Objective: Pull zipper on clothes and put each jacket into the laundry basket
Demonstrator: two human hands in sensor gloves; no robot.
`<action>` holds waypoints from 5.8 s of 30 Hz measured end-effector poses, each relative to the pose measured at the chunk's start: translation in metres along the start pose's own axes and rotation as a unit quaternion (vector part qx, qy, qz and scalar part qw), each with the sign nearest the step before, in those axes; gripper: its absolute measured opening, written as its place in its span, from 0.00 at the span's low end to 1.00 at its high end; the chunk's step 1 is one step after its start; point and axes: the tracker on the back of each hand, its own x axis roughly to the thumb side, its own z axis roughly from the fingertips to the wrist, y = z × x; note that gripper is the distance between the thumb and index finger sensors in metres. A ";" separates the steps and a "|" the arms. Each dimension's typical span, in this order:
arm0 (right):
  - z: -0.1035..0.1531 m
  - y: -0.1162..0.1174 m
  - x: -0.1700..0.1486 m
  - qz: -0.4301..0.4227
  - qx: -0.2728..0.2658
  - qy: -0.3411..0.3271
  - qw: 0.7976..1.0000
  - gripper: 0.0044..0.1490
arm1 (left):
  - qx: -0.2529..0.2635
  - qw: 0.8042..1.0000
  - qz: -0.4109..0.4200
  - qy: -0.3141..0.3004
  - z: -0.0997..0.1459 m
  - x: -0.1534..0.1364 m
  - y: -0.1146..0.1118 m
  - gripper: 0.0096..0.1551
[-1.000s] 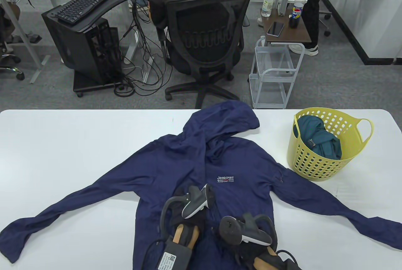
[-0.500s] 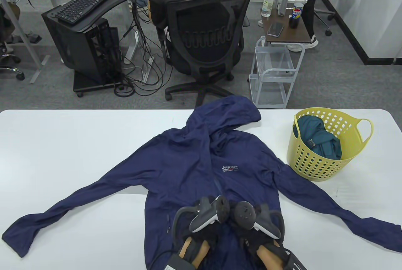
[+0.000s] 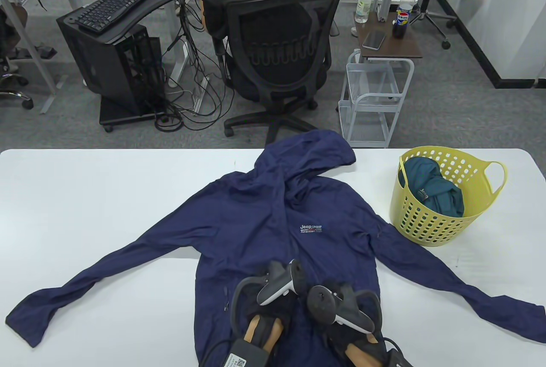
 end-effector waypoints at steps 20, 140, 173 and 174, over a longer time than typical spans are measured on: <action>0.012 -0.002 0.040 0.047 0.045 -0.068 0.996 0.28 | 0.067 0.994 0.010 0.087 -0.015 -0.039 0.000 0.32; 0.036 -0.031 -0.187 -0.221 -0.121 0.347 0.904 0.38 | 0.135 0.927 0.270 0.223 -0.018 -0.271 0.065 0.42; 0.018 -0.013 -0.168 -0.158 -0.008 0.340 0.927 0.42 | -0.007 0.954 0.187 0.234 0.005 -0.232 0.030 0.40; 0.017 -0.014 -0.161 -0.157 -0.004 0.330 0.931 0.41 | -0.019 0.954 0.204 0.218 0.008 -0.215 0.028 0.39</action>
